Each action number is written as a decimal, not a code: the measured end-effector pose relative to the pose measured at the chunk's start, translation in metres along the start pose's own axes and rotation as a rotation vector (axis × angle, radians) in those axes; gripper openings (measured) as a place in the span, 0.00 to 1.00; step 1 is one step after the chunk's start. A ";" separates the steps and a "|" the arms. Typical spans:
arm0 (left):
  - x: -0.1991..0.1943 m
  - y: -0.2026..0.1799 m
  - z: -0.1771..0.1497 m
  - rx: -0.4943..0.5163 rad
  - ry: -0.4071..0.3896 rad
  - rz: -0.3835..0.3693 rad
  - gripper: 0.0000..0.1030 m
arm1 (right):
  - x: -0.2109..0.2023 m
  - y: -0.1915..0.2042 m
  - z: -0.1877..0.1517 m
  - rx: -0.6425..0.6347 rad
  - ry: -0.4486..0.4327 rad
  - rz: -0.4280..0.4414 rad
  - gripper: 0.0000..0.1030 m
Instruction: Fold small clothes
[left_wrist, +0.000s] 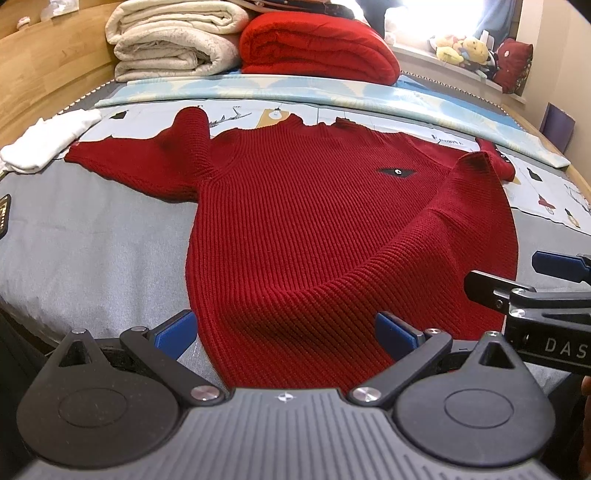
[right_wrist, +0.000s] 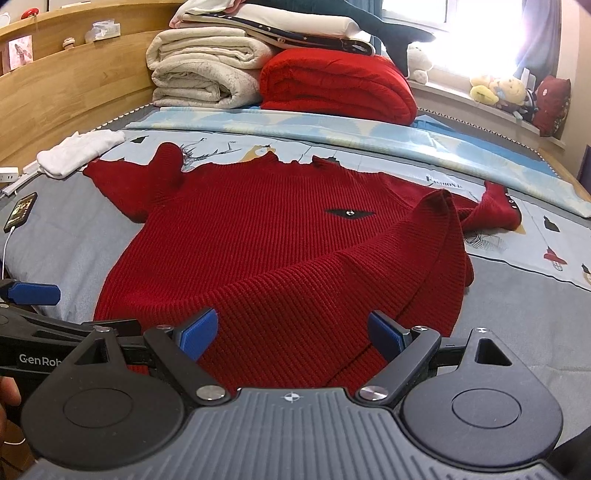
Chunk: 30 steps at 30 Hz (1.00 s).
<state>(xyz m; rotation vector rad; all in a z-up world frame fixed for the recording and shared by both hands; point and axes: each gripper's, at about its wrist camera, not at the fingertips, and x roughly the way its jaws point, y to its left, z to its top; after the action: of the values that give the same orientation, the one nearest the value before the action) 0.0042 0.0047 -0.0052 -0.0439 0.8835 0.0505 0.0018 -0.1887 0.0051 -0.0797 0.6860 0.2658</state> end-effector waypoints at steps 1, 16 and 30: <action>0.000 0.000 0.000 -0.001 0.002 -0.001 0.99 | 0.000 0.000 0.000 -0.001 0.000 -0.001 0.86; 0.000 0.000 0.000 0.000 -0.020 -0.005 0.99 | 0.000 0.000 0.001 -0.010 -0.008 -0.011 0.87; -0.031 0.013 0.061 0.161 -0.205 -0.111 0.39 | -0.024 -0.054 0.027 0.270 -0.202 -0.056 0.43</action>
<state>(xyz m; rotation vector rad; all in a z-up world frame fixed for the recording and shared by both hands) 0.0306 0.0201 0.0572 0.0621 0.6763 -0.1184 0.0144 -0.2415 0.0404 0.1836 0.5127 0.1228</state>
